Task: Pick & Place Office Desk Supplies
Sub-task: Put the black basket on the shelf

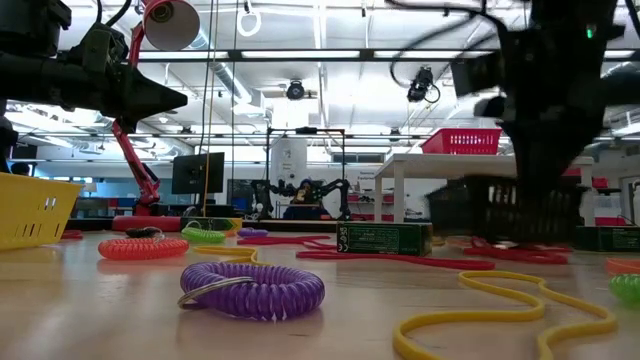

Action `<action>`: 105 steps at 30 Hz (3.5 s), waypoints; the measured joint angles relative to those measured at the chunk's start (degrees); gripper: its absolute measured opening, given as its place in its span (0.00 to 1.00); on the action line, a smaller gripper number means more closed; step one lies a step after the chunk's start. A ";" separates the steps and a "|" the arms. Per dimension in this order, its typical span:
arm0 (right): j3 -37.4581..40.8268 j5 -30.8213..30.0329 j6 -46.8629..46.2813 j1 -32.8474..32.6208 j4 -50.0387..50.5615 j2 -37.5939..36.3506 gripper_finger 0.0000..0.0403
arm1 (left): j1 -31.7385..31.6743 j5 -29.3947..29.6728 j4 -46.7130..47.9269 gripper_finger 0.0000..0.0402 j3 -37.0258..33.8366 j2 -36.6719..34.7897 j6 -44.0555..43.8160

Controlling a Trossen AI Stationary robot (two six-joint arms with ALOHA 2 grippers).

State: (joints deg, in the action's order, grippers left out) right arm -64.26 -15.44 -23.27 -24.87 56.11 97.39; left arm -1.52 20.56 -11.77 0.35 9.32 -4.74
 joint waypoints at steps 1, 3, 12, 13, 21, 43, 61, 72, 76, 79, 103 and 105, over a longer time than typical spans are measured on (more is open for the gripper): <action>-1.41 -0.09 -0.05 -0.06 0.98 0.00 0.05 | 0.00 0.02 0.00 0.06 -0.01 0.00 -0.02; -4.68 -0.67 0.24 -0.28 4.33 0.00 0.05 | 0.00 0.00 0.00 0.06 -0.01 0.00 0.00; -20.74 -8.66 3.11 -1.41 17.82 -4.43 0.03 | 0.00 0.00 -0.02 0.06 -0.01 -0.02 -0.02; -22.46 -9.99 3.74 -1.38 19.46 -4.99 0.03 | 0.00 0.00 0.00 0.06 -0.01 0.00 0.00; -34.10 -18.77 8.73 3.66 34.14 -8.64 0.03 | 0.00 0.00 -0.02 0.06 -0.01 -0.01 -0.01; -12.81 -16.65 34.50 40.37 33.90 -38.20 0.03 | 0.00 0.00 -0.02 0.06 -0.01 -0.02 -0.01; -0.51 -12.21 60.89 62.83 28.25 -38.93 0.03 | 0.00 0.00 -0.02 0.06 0.00 -0.02 -0.01; 4.56 -8.44 69.04 69.64 18.99 -38.91 0.03 | 0.00 0.00 -0.02 0.06 0.01 0.00 -0.02; 4.74 -6.82 69.25 70.52 17.68 -38.91 0.03 | 0.00 -0.01 -0.02 0.06 0.00 -0.01 -0.01; 4.74 -6.02 69.90 70.52 16.64 -38.91 0.03 | 0.00 0.00 -0.02 0.06 -0.01 -0.02 0.00; 4.74 -4.66 72.03 70.50 15.02 -38.91 0.06 | 0.00 0.00 -0.02 0.06 0.00 -0.01 0.00; 4.74 -4.66 72.04 70.50 15.02 -38.91 0.06 | 0.00 0.00 -0.02 0.06 -0.01 -0.02 -0.01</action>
State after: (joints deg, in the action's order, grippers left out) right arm -59.53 -20.10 48.77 45.63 71.13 58.48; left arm -1.52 20.56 -11.79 0.34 9.30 -4.74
